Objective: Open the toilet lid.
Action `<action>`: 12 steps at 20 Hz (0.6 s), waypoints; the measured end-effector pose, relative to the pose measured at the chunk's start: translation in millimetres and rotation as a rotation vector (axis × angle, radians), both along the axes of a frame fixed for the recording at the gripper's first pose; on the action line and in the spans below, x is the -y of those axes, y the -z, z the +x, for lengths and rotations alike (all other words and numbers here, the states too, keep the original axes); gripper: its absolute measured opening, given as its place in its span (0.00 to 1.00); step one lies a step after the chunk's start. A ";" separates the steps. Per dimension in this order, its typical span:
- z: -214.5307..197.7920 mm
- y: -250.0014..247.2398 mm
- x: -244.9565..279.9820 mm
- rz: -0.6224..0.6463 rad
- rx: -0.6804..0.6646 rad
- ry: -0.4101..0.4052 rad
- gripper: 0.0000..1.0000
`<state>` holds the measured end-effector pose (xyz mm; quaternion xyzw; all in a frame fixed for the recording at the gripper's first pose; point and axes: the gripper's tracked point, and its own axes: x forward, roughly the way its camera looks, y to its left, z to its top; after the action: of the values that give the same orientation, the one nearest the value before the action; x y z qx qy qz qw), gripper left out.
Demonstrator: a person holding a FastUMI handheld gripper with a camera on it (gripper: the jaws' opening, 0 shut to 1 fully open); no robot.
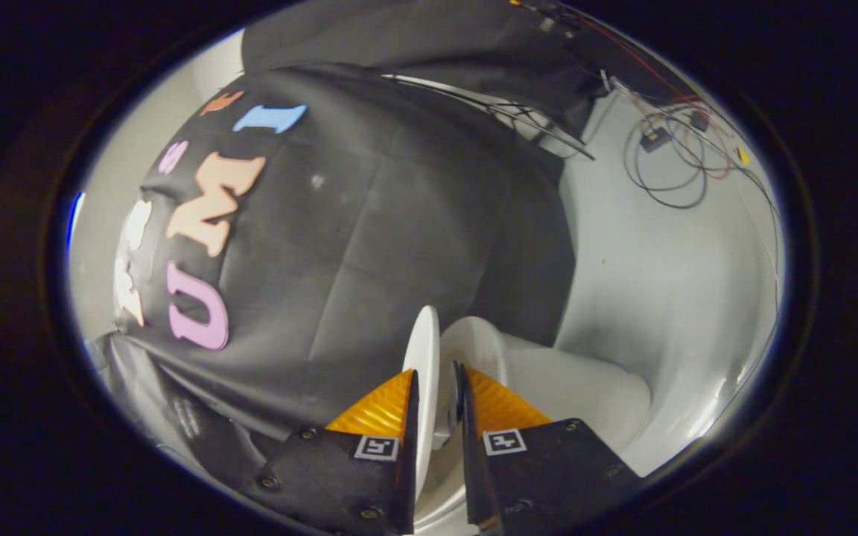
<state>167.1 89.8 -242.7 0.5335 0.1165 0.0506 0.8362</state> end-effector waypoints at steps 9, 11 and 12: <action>1.3 -147.6 -89.0 -0.193 0.202 -0.120 0.27; 1.5 -177.2 -123.2 -0.250 0.232 -0.160 0.27; 0.9 -190.1 -138.6 -0.276 0.246 -0.177 0.27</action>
<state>167.9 228.4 -52.6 0.3914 0.0660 0.1723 0.9015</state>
